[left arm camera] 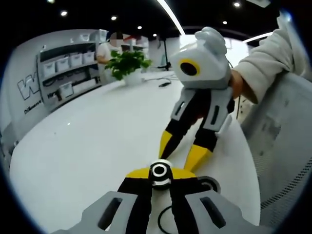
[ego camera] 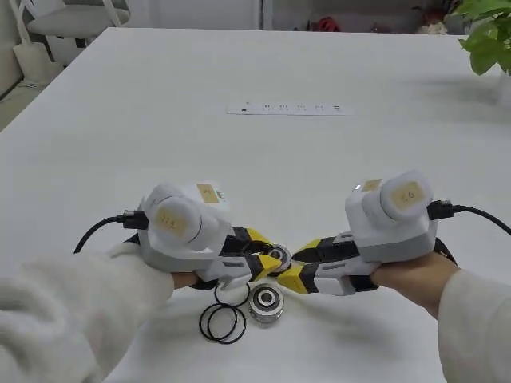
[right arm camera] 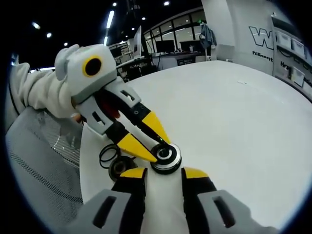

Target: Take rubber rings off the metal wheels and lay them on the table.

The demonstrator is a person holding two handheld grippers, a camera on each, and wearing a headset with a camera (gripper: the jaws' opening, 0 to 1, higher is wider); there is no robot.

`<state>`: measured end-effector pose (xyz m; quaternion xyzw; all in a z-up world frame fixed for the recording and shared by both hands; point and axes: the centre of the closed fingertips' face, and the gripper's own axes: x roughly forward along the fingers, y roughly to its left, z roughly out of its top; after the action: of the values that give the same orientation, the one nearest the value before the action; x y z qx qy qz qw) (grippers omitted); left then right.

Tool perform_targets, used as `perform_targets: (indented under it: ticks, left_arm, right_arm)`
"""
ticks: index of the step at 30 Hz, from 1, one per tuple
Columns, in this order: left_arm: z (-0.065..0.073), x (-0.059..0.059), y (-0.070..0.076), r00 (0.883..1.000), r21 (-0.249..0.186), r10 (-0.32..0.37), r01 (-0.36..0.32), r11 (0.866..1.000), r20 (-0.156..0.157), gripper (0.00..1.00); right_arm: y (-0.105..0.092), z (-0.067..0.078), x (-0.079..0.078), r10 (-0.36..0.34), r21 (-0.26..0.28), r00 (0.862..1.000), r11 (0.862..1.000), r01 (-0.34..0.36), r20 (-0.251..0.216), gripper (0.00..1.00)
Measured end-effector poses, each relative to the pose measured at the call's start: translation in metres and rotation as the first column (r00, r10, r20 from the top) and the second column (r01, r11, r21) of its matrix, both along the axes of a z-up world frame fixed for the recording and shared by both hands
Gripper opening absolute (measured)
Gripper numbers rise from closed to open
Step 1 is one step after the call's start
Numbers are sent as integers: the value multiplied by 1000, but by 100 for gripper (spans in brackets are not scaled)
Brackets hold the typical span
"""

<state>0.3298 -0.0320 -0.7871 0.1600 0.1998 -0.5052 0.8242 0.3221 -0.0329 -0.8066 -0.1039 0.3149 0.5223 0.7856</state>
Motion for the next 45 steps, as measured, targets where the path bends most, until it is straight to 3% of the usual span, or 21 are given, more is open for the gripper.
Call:
perform_targets:
  ticks: [6, 7, 8, 10, 17, 29, 34, 35, 39, 45]
  left_arm:
    - [0, 1, 0, 1000, -15, 6, -6, 1000, -3, 14]
    - [0, 2, 0, 1000, -10, 7, -7, 1000, 4, 14]
    - [-5, 2, 3, 1000, 22, 11, -11, 1000, -3, 15]
    - [-4, 5, -5, 1000, -18, 21, -21, 1000, -6, 14]
    - [-3, 3, -1, 1000, -13, 21, -21, 1000, -7, 14]
    - [-4, -3, 0, 999, -32, 21, -22, 999, -34, 14]
    - [-4, -3, 1, 999, -34, 26, -27, 999, -33, 14]
    - [-4, -3, 1, 999, -35, 27, -29, 999, -35, 14]
    - [-4, -2, 2, 998, -40, 34, -36, 999, -43, 14]
    - [-3, -3, 2, 999, -42, 29, -30, 999, -36, 14]
  right_arm:
    - [0, -1, 0, -1, -3, 1000, 1000, 1, 2, 24]
    - [0, -1, 0, -2, -3, 1000, 1000, 2, 2, 24]
    - [0, -1, 0, -2, -3, 1000, 1000, 2, 2, 24]
    - [0, -1, 1, -4, -5, 1000, 1000, 4, 3, 24]
    - [-1, -1, 2, -12, -5, 1000, 1000, 12, 5, 22]
    - [0, -2, 1, 1, 3, 1000, 1000, -1, 1, 17]
    - [-5, -1, 1, 2, -14, 1000, 1000, -2, -8, 7]
    - [-5, -1, 1, 8, -16, 1000, 1000, -8, 9, 3]
    - [-5, -1, 2, 9, -29, 1000, 1000, -9, 13, 2]
    - [-7, -3, 6, -44, -35, 998, 998, 43, -36, 0]
